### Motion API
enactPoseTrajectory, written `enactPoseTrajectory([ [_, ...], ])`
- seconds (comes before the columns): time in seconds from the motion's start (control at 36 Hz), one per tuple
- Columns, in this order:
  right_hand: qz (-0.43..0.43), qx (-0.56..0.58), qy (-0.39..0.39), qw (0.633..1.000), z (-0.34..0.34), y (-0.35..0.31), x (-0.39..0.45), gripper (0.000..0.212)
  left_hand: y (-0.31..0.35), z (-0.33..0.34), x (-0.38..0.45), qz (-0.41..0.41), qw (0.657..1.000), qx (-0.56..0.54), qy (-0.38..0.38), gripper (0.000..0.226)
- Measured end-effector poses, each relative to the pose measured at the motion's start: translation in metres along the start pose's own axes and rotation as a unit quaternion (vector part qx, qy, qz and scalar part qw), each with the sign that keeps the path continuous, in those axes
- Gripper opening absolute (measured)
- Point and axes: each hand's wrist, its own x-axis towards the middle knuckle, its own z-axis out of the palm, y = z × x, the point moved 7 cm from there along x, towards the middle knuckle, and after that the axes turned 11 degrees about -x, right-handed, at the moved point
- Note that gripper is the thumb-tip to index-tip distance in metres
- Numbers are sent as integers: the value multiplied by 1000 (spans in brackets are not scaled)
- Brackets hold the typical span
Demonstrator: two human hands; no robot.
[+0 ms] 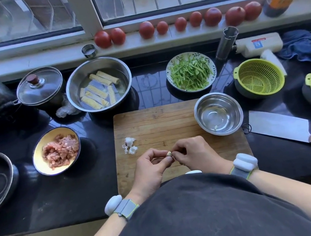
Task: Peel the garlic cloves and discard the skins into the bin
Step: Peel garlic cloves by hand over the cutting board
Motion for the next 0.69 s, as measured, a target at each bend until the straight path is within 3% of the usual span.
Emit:
enactPoseTrajectory([
  [0.25,-27,-19,19,999,1,3,1,9,2,1,1,17,996,81,-20,12],
  [0.47,-44,-14,43,998,1,3,2,8,3,6,-1,16,996,82,-34,12],
  [0.69,16,37,17,999,7,9,3,8,0,3,0,-4,999,-33,-4,9],
])
